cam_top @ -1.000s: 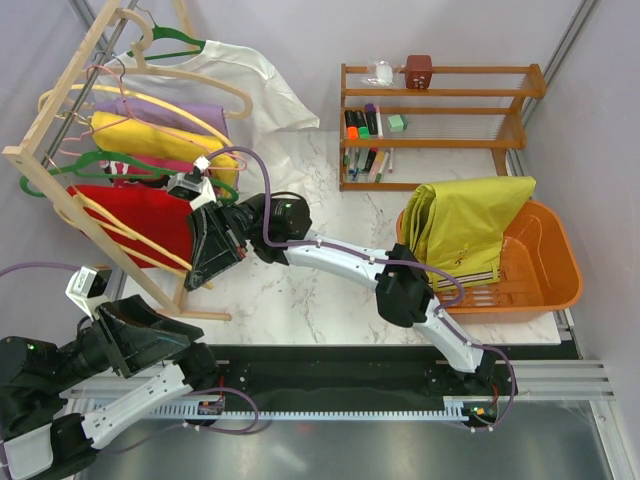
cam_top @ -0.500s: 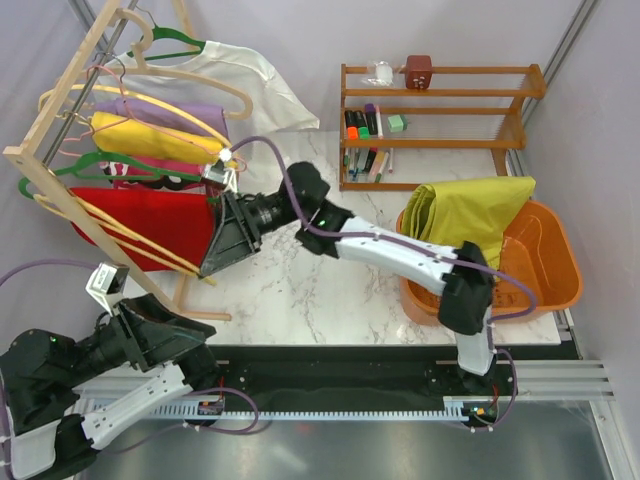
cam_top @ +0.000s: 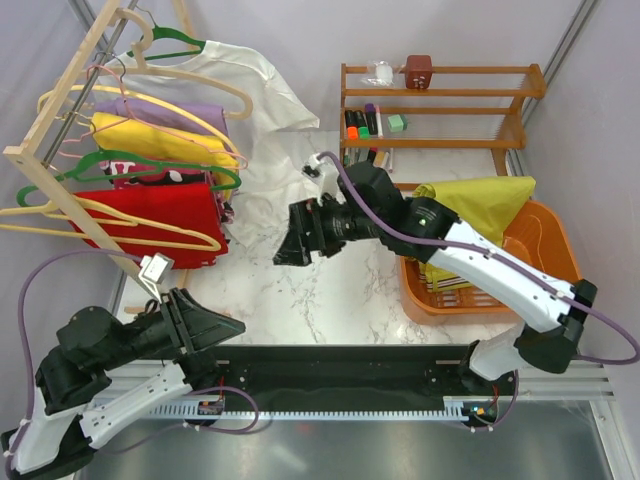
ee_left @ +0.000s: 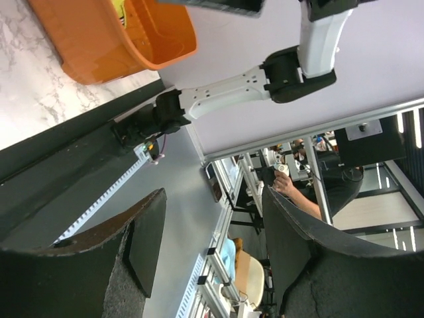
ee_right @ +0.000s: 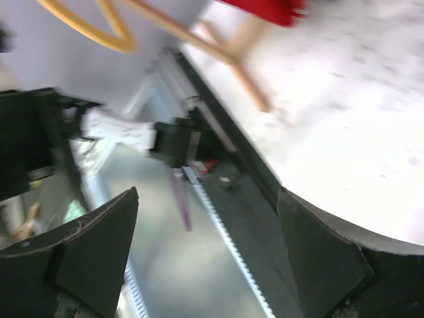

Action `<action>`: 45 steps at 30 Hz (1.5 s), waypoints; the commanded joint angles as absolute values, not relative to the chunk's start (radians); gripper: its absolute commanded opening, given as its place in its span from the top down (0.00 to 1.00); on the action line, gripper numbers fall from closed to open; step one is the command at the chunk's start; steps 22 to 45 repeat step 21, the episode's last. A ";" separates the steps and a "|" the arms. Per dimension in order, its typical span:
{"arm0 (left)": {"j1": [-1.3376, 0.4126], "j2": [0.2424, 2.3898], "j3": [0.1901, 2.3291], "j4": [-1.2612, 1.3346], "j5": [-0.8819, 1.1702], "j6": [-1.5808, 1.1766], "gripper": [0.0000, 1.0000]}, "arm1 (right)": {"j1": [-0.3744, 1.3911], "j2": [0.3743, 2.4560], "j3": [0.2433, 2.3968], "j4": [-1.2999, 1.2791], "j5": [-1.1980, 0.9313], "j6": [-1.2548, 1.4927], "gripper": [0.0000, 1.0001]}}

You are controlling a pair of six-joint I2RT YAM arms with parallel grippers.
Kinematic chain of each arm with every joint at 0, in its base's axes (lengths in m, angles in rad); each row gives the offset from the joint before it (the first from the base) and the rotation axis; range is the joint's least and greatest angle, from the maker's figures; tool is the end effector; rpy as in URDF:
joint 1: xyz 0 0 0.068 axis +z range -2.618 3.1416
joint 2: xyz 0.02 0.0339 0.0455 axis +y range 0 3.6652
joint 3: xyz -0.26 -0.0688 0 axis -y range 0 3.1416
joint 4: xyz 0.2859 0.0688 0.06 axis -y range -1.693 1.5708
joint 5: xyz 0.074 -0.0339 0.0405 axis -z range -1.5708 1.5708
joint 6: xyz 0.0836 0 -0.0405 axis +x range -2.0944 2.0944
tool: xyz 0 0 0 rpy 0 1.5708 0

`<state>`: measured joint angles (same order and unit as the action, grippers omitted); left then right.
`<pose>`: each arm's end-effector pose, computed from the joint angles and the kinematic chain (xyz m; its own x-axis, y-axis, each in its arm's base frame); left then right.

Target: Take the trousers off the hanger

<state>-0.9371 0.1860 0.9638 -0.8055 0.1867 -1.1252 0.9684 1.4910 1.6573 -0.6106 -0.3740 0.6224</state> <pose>0.0361 -0.0754 0.4006 -0.8207 -0.3805 -0.4262 0.3738 0.2065 -0.9042 0.2062 0.3538 0.4139 -0.7540 -0.1387 -0.6420 -0.6331 0.4142 0.6540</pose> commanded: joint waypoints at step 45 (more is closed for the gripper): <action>-0.931 0.109 0.557 -0.439 0.251 -1.199 0.29 | 0.963 0.795 0.813 -0.623 0.105 0.870 0.02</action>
